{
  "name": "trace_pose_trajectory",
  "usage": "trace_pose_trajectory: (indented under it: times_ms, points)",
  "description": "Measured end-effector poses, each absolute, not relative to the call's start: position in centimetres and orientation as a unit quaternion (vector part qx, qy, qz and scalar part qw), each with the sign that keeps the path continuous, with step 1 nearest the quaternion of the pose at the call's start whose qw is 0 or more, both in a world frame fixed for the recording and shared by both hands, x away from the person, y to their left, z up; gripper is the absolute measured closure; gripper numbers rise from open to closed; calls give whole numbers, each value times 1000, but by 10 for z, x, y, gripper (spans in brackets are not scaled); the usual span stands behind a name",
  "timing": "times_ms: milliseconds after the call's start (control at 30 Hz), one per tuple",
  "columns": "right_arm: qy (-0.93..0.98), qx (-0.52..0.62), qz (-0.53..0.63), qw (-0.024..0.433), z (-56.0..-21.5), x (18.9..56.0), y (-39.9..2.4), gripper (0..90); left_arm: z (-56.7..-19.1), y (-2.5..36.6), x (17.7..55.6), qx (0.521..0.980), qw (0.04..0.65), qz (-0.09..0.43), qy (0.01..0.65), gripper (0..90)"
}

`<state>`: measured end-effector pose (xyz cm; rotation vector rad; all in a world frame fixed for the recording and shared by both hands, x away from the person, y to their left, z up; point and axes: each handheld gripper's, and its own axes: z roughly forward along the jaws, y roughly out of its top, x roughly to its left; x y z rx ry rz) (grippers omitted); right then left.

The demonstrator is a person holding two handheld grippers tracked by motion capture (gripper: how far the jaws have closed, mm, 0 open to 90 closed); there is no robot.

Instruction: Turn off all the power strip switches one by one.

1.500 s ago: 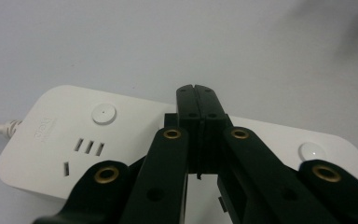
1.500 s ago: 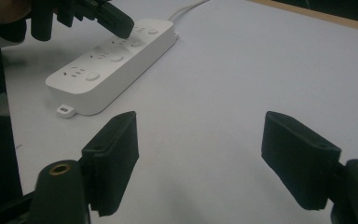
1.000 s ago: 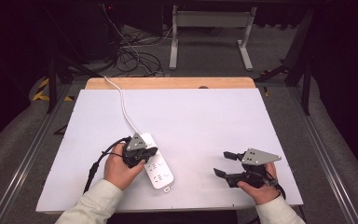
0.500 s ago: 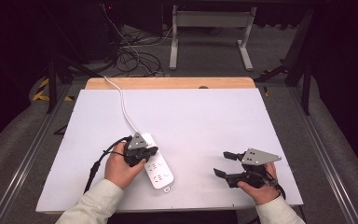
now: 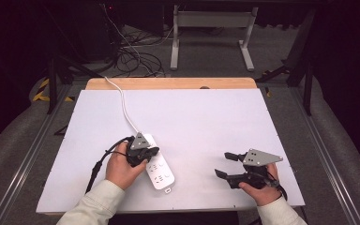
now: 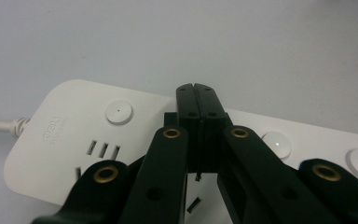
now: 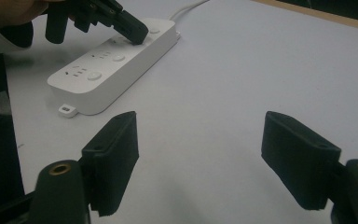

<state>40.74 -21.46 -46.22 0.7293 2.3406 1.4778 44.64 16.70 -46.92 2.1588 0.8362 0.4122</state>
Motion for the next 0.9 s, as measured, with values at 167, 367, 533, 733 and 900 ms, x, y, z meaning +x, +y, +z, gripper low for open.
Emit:
trace_pose_trajectory:
  times_ms: [167, 367, 533, 733, 900]
  points:
    - [810, 251, 511, 140, -462, 407, -215, 276, -469, 166, 446, 848, 385, 155, 330, 900]
    - [810, 251, 511, 139, -462, 407, -215, 276, -469, 165, 445, 851, 379, 160, 326, 900]
    - [811, 251, 510, 139, -462, 407, -214, 276, -469, 165, 445, 853, 378, 162, 322, 900]
    - [811, 251, 510, 139, -462, 407, -214, 276, -468, 166, 447, 855, 377, 156, 321, 900]
    - [812, 250, 509, 139, -463, 407, -213, 275, -469, 166, 447, 854, 378, 157, 321, 900]
